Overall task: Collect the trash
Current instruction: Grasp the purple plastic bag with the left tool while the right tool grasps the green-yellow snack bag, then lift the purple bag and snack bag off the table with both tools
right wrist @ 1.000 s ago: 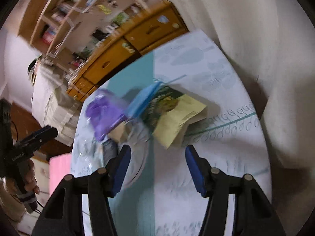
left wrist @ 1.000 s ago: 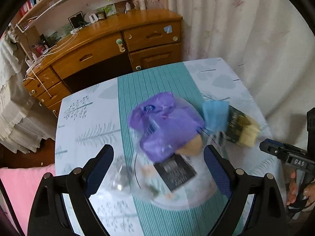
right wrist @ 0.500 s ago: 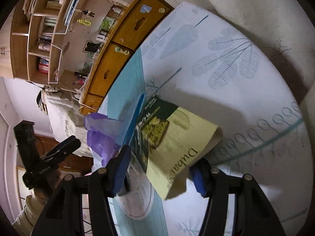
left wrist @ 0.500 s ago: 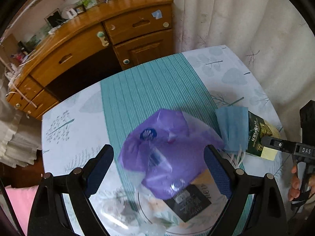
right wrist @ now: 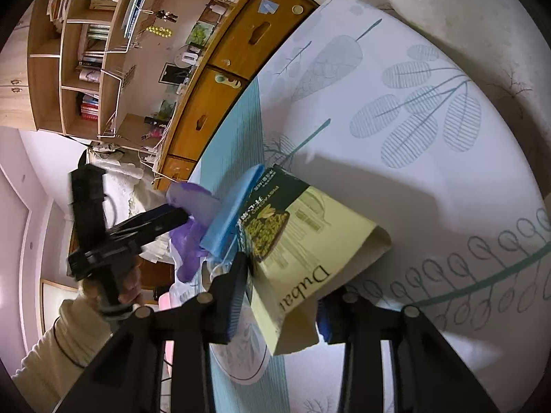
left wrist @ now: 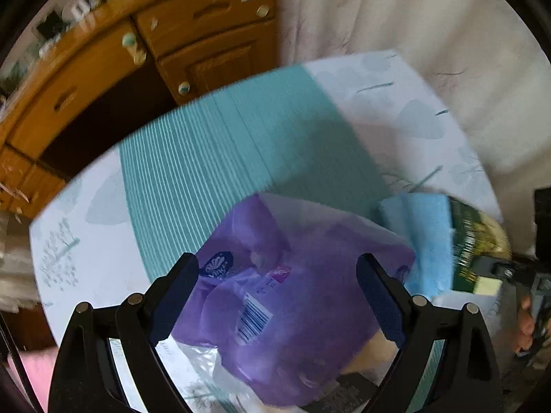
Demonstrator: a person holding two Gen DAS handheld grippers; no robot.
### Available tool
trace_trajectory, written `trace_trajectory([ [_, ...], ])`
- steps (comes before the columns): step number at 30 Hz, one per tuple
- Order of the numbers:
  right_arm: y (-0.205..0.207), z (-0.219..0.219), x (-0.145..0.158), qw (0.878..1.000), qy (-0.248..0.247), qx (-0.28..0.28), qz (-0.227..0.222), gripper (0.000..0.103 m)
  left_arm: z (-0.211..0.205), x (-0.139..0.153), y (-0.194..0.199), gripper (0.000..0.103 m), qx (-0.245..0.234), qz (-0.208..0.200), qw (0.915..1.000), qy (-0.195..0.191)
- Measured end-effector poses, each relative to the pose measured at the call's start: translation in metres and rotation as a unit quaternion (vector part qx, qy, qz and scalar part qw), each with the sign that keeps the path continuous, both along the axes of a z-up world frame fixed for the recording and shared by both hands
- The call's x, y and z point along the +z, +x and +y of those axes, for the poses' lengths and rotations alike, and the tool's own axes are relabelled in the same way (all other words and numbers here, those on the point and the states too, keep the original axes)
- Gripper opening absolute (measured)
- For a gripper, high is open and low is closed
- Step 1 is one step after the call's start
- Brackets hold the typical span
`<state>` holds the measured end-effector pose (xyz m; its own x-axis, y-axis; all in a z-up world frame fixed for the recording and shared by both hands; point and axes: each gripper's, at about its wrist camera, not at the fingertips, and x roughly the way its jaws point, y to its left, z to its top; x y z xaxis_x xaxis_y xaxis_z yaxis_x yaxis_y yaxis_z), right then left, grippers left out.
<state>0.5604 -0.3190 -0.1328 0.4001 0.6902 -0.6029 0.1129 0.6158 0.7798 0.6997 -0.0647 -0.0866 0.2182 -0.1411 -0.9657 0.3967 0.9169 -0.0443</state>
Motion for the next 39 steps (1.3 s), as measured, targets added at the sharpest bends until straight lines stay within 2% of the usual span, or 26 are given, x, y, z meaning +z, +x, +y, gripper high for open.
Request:
trace_trajectory([
  [2, -0.001, 0.000, 0.000, 1.000, -0.002, 0.001, -0.002, 0.035, 0.002, -0.013, 0.005, 0.092, 0.021, 0.015, 0.9997, -0.002],
  [6, -0.003, 0.002, 0.003, 1.000, -0.009, 0.009, -0.008, 0.033, 0.005, -0.022, 0.002, 0.092, 0.058, 0.020, 0.9975, -0.034],
  [9, -0.004, 0.004, 0.006, 1.000, -0.013, 0.013, -0.012, 0.032, 0.002, -0.033, 0.001, 0.091, 0.062, 0.026, 0.9976, -0.019],
  [12, -0.006, 0.006, 0.008, 1.000, -0.014, 0.014, -0.016, 0.029, -0.010, -0.040, -0.008, 0.086, 0.050, -0.001, 0.9986, 0.019],
  [15, -0.012, 0.009, 0.009, 1.000, -0.014, 0.015, -0.019, 0.027, -0.014, -0.036, -0.016, 0.064, 0.064, -0.019, 0.9978, 0.003],
  [16, -0.014, 0.010, 0.009, 1.000, -0.014, 0.016, -0.020, 0.027, -0.016, -0.033, -0.020, 0.050, 0.070, -0.028, 0.9972, -0.002],
  [17, -0.017, 0.011, 0.009, 1.000, -0.014, 0.018, -0.021, 0.026, -0.017, -0.032, -0.021, 0.041, 0.073, -0.031, 0.9968, -0.002],
  [18, -0.019, 0.013, 0.010, 0.999, -0.016, 0.020, -0.022, 0.026, -0.017, -0.031, -0.023, 0.037, 0.079, -0.034, 0.9963, 0.001],
  [20, -0.022, 0.017, 0.014, 0.999, -0.019, 0.022, -0.030, 0.020, -0.012, -0.026, -0.029, 0.019, 0.090, -0.035, 0.9953, -0.004],
  [24, -0.033, 0.026, 0.029, 0.997, -0.042, 0.030, -0.049, 0.018, -0.003, -0.014, -0.051, 0.015, 0.115, -0.037, 0.9925, -0.014],
  [30, -0.060, 0.041, 0.068, 0.992, -0.079, 0.042, -0.084, 0.017, 0.022, 0.024, -0.108, 0.014, 0.142, -0.042, 0.9876, -0.053],
  [34, -0.089, 0.050, 0.093, 0.990, -0.089, 0.040, -0.101, 0.017, 0.034, 0.059, -0.166, 0.015, 0.147, -0.056, 0.9847, -0.076],
  [39, -0.145, 0.069, 0.123, 0.988, -0.106, 0.029, -0.112, 0.017, 0.045, 0.088, -0.246, 0.015, 0.139, -0.069, 0.9840, -0.088],
])
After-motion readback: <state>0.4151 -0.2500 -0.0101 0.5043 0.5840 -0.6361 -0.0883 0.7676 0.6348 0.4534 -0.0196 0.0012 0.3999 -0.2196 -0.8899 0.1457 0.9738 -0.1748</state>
